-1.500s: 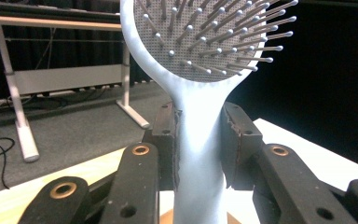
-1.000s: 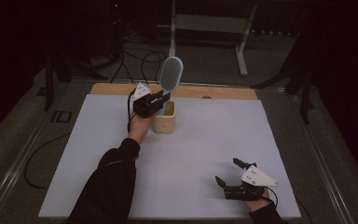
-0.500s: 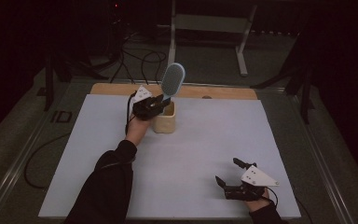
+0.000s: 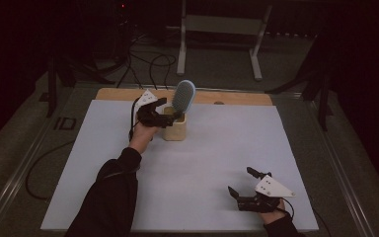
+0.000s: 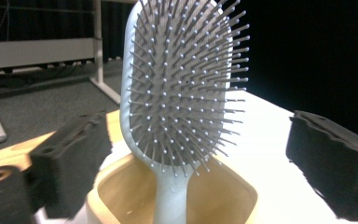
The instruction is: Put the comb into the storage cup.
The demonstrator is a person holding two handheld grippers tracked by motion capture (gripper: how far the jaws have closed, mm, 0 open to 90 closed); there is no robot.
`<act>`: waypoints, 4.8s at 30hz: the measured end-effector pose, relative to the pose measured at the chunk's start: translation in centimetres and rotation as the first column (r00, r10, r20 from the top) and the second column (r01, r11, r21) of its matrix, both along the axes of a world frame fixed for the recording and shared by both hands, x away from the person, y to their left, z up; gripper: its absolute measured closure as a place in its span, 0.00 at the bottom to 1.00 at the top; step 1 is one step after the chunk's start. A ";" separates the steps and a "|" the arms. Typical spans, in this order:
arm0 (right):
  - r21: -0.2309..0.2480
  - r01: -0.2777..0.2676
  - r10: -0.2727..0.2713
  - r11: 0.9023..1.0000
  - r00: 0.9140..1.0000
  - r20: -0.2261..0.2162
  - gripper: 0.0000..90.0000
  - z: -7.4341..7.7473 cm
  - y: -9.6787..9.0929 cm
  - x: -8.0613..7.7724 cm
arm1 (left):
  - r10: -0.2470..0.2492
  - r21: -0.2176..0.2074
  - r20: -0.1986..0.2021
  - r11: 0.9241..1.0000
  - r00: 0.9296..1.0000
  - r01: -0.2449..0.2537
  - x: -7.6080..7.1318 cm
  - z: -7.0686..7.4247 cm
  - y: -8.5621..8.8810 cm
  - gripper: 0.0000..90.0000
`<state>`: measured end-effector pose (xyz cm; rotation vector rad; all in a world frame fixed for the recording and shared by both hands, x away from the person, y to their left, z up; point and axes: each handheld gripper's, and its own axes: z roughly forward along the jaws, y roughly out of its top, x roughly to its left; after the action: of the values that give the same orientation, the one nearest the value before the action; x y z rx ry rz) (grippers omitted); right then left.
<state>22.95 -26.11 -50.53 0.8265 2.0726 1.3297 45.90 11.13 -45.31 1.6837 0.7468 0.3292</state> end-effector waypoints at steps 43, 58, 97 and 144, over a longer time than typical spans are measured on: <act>0.007 0.000 0.000 1.000 1.000 0.005 0.10 0.1 0.0 0.1 | -0.141 0.145 -0.077 0.978 0.987 0.151 -2.3 3.2 1.1 0.00; 0.008 -0.001 0.000 1.000 1.000 0.004 0.10 0.1 0.1 0.1 | -0.142 0.161 -0.085 0.975 0.986 0.154 -3.9 3.4 3.4 0.00; 0.002 -0.004 0.004 1.000 1.000 0.007 0.10 0.2 0.3 0.1 | -0.100 0.227 -0.133 0.965 0.986 0.129 -11.1 -0.1 10.9 0.00; -0.004 -0.005 0.005 1.000 1.000 0.003 0.10 0.2 0.4 0.1 | 0.050 0.239 -0.163 0.971 0.985 -0.009 -21.7 -6.2 16.8 0.00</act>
<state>23.08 -25.69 -50.36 0.8178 2.0760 1.3277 24.24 27.89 -51.53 1.9460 0.8857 0.3091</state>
